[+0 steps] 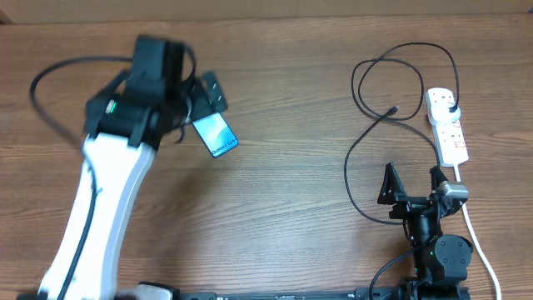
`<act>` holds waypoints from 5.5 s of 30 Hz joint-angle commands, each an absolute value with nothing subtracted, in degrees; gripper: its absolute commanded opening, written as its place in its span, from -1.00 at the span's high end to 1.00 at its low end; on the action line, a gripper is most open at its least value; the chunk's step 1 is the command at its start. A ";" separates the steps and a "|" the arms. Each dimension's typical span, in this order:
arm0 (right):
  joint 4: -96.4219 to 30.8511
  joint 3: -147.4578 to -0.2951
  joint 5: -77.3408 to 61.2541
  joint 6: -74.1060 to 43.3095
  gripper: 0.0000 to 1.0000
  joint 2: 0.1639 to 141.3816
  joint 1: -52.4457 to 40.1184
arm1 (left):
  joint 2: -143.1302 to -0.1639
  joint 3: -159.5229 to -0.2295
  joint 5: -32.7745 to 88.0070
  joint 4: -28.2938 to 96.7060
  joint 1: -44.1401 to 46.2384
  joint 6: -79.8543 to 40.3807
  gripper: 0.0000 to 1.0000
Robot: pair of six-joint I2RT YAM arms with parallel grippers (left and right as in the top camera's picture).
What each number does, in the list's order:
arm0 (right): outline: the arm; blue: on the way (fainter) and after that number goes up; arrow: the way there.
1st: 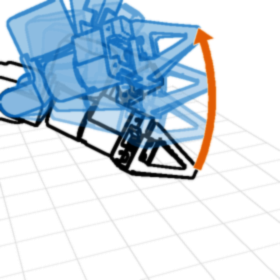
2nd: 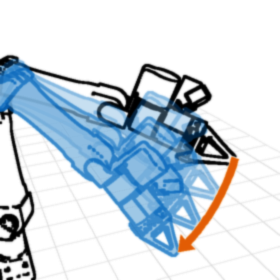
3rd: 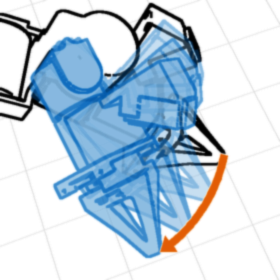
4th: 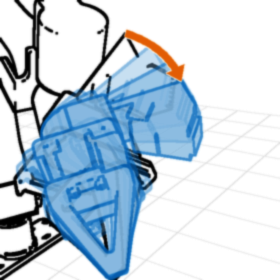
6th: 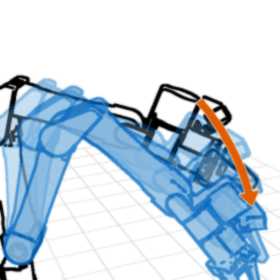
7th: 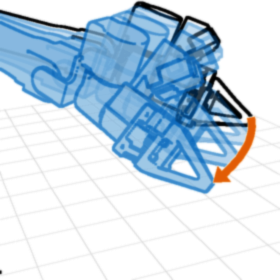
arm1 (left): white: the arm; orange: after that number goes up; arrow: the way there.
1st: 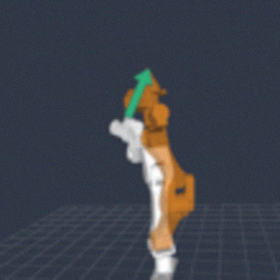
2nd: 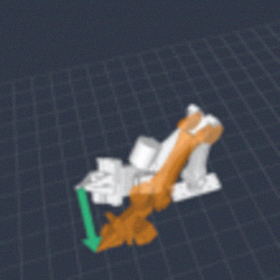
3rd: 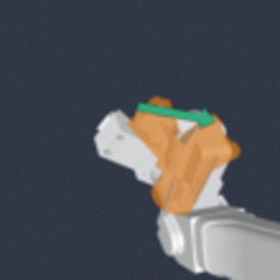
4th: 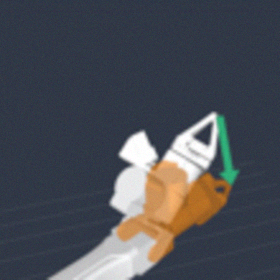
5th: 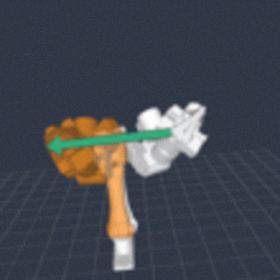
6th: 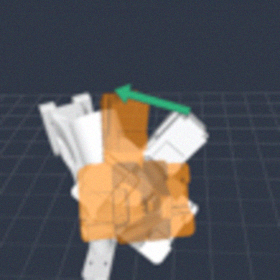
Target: Plug charger to phone and switch on socket
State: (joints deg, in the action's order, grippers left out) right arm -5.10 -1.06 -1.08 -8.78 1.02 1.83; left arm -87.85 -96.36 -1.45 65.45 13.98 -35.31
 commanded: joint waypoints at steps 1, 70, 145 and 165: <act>-4.84 -0.47 -0.69 -8.47 -1.00 1.04 1.61 | -96.86 -102.76 -1.87 67.72 13.54 -40.95 -1.00; -4.84 -0.47 -0.69 -8.47 -1.00 1.04 1.61 | -134.80 -104.66 1.15 62.15 11.66 -35.40 -0.76; -4.84 -0.47 -0.69 -8.47 -0.99 1.04 1.61 | -134.80 -103.22 -2.96 64.88 13.19 -32.12 -0.62; -4.84 -0.47 -0.69 -8.47 -1.00 1.04 1.61 | -134.78 -113.27 0.30 77.78 13.04 -27.33 -0.40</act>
